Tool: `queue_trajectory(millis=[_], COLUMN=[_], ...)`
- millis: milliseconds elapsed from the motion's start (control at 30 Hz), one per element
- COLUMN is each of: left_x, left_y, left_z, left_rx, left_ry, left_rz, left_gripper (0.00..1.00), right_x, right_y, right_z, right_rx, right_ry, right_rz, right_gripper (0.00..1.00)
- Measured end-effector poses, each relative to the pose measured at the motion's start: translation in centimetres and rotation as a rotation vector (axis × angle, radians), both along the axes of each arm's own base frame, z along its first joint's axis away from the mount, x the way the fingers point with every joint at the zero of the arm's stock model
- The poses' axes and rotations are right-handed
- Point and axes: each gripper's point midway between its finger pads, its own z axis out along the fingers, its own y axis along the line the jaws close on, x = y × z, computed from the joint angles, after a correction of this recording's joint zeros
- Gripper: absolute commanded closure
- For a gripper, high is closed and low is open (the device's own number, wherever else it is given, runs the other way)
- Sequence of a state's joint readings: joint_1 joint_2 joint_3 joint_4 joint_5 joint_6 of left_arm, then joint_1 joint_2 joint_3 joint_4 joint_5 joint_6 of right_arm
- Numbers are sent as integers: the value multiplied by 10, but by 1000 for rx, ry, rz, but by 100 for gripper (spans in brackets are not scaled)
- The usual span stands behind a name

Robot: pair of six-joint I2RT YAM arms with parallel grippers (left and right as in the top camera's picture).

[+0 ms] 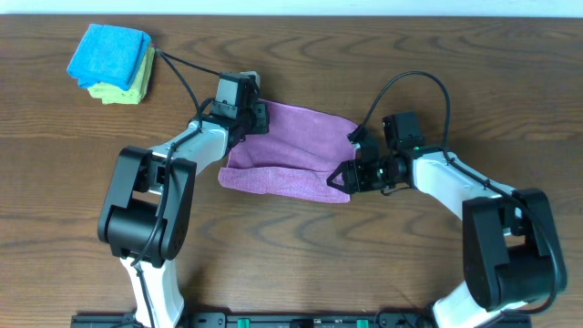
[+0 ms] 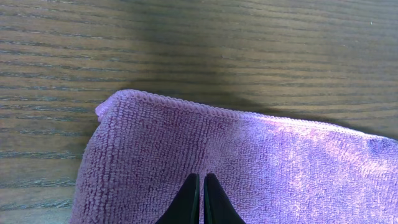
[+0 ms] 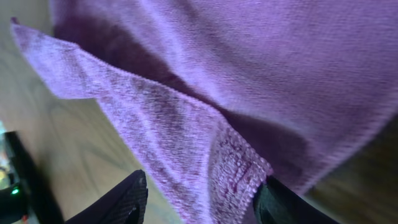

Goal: Fold the cloth
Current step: 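Pull the cloth's right side outward with the right gripper to unfold it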

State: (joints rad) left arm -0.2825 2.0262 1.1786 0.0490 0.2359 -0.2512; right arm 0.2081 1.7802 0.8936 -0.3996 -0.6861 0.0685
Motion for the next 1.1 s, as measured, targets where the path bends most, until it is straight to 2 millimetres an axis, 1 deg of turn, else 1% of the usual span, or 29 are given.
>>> queue_trajectory(millis=[67,133,167,233,267,333,367,600,900,1100], left_x=[0,-1,-1,-3,-4,-4,-4,-3,-2,-1], left_y=[0,0,1,4,6,9,10,12,17,17], left_z=[0,0,-1,-4,-5,-6,-7,-7,-8,-8], left_rx=[0,1,5,15,24,38,43,52,62,61], left_ry=[0,3,8,22,25,28,29,28,29,28], left_rz=[0,0,2,15,24,38,41,52,87,88], left_gripper=[94,94,94,94,94,94,94,94,94,94], right_x=[-4,-12,-14,-20,-23,-30,-33,-49,-84,-103], right_y=[6,14,16,21,23,25,25,27,46,54], right_z=[1,3,4,7,8,9,9,9,8,7], right_rx=[12,31,41,70,78,89,91,87,63,43], right_ry=[7,26,30,52,59,86,102,168,246,280], right_rz=[18,42,52,68,78,88,88,108,205,255], right_gripper=[50,58,64,79,82,96,98,98,98,98])
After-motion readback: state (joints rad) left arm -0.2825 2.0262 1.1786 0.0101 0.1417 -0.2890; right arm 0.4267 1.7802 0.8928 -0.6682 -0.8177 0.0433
